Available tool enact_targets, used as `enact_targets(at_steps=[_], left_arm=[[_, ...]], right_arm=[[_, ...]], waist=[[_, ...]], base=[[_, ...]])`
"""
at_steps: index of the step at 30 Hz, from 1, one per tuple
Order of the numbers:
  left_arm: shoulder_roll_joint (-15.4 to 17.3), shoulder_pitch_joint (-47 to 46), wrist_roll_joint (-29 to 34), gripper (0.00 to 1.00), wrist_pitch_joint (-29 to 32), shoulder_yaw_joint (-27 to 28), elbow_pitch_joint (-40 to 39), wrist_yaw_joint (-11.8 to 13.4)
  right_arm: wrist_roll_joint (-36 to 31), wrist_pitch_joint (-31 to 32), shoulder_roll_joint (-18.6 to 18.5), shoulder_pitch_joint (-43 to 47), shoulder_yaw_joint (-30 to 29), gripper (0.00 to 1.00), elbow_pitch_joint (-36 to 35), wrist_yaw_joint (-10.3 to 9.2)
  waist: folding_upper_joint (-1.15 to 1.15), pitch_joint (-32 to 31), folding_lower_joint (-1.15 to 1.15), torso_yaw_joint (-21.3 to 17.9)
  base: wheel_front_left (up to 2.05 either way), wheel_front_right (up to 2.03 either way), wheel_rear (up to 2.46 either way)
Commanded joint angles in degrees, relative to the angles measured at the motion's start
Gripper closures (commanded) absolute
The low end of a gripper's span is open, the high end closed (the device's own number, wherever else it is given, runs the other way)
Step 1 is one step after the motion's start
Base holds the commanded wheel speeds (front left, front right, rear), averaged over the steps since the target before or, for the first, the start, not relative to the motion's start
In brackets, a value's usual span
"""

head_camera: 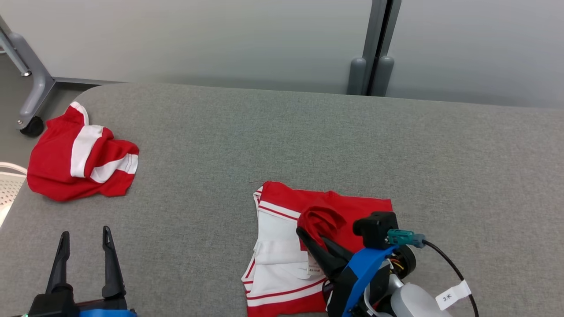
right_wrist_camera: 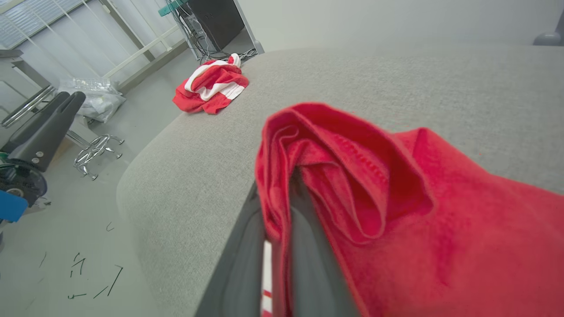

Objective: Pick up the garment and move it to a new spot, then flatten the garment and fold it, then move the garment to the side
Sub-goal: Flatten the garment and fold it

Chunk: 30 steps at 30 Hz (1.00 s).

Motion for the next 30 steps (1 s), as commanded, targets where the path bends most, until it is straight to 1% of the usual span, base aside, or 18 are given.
enact_targets(at_steps=[1,8,11,12,13,14,17,20,21,24,30], left_arm=[[-0.2,-1.4,0.0,0.0,-0.1,0.0,0.1,-0.1],[-0.5,-2.5,0.2,0.0,-0.1,-0.4,0.8,-0.4],[-0.6,-2.7,0.3,0.0,-0.1,-0.3,0.9,-0.4],[-0.6,-2.8,0.3,0.0,-0.1,-0.3,1.0,-0.4],[-0.6,-3.0,0.3,0.0,-0.1,-0.3,1.1,-0.4],[-0.7,-3.0,0.3,0.0,-0.1,-0.2,1.2,-0.4],[-0.7,-3.0,0.4,0.0,-0.1,-0.1,1.4,-0.5],[-0.7,-2.7,0.6,0.0,-0.1,0.1,1.4,-0.4],[-0.7,-2.7,0.6,0.0,-0.1,0.1,1.4,-0.4],[-0.6,-2.2,0.6,0.0,-0.1,0.4,1.4,-0.3],[-0.4,-1.1,0.8,0.0,-0.1,0.7,0.8,-0.3]], right_arm=[[0.5,-0.9,0.2,-1.7,0.8,1.0,1.4,0.01],[5.3,-4.6,0.3,-6.2,6.6,1.0,7.2,0.01],[6.8,-5.0,0.3,-7.3,9.4,1.0,10.3,0.01],[7.3,-5.3,0.3,-7.5,10.1,0.89,11.2,0.01],[7.6,-5.9,0.3,-7.9,10.8,0.18,12.0,0.01],[8.1,-6.4,0.3,-8.1,11.5,0.0,12.6,0.02],[8.9,-8.9,0.3,-9.0,12.5,0.0,13.8,0.02],[7.7,-11.8,0.3,-9.6,11.6,0.0,15.0,0.02],[7.7,-11.8,0.3,-9.6,11.6,0.0,15.0,0.02],[5.9,-14.4,0.2,-10.3,8.7,0.0,16.1,0.02],[2.7,-18.4,-3.2,-8.2,1.3,0.0,15.6,0.02]], waist=[[0.0,0.6,0.0,0.6],[0.0,1.7,0.0,1.7],[0.0,2.0,0.0,1.7],[0.0,2.0,0.0,1.6],[0.0,2.0,0.0,1.6],[0.0,2.0,0.0,1.5],[0.0,1.7,0.0,0.9],[0.0,1.2,0.0,0.2],[0.0,1.2,0.0,0.2],[0.0,0.5,0.0,-0.5],[0.0,-0.4,0.0,-1.4]], base=[[0.0,0.0,0.0],[0.0,0.0,0.0],[0.0,0.0,0.0],[0.0,0.0,0.0],[0.0,0.0,0.0],[0.0,0.0,0.0],[0.0,0.0,0.0],[0.0,0.0,0.0],[0.0,0.0,0.0],[0.0,0.0,0.0],[0.0,0.0,0.0]])
